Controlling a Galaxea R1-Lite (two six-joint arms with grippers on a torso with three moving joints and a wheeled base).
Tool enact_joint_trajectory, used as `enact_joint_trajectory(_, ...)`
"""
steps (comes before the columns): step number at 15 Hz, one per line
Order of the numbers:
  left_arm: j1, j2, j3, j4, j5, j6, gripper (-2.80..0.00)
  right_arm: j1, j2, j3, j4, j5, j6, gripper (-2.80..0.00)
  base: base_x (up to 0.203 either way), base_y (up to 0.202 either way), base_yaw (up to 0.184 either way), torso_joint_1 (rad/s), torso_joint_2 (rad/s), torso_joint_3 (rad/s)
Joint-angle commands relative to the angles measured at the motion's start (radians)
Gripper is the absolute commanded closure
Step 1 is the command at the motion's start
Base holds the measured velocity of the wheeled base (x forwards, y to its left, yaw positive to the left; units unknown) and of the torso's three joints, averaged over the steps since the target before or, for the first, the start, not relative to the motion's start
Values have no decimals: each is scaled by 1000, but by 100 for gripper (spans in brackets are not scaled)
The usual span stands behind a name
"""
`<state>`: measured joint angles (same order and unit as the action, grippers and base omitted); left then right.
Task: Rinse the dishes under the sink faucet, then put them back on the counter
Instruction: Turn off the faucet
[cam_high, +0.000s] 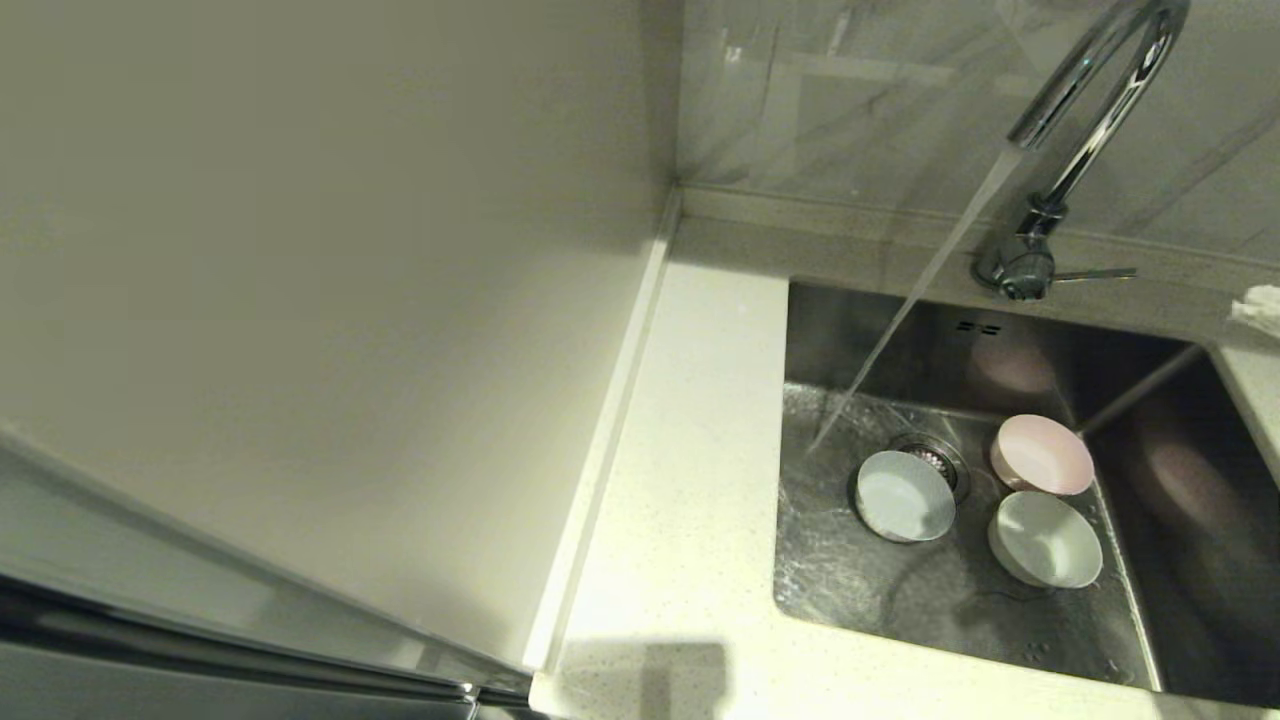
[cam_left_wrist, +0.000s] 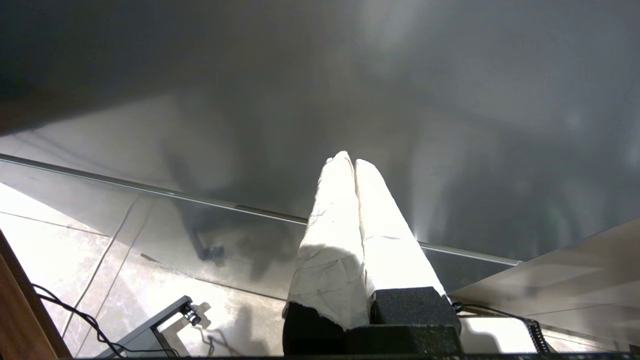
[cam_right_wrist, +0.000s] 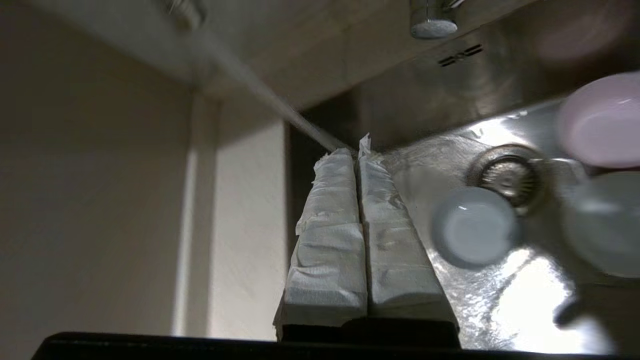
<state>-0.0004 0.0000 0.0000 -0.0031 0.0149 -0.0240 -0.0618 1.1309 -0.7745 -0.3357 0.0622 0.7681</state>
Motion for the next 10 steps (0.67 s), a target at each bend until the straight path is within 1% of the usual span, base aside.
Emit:
enact_joint_trajectory(1,0,-3,0,0,0,0,0,-51,220,-16,-131,9,128,0,0,0,0,0,0,0)
enact_joint_trajectory(2,0,-3,0,0,2,-1,0,-74,276,-20,-189,13,161,0,0,0,0,0,0,0)
enact_joint_trajectory(4,0,-3,0,0,0,-1,0,-117,376,-30,-307,17,199,0,0,0,0,0,0,0)
enact_joint_trajectory(6,-1,-3,0,0,0,0,0,-128,438,-34,-372,19,227,0,0,0,0,0,0,0)
enact_joint_trajectory(8,0,-3,0,0,0,-1,0,-130,475,-49,-408,19,244,0,0,0,0,0,0,0)
enact_joint_trajectory(10,0,-5,0,0,0,1,0,-131,507,-80,-412,19,246,0,0,0,0,0,0,0)
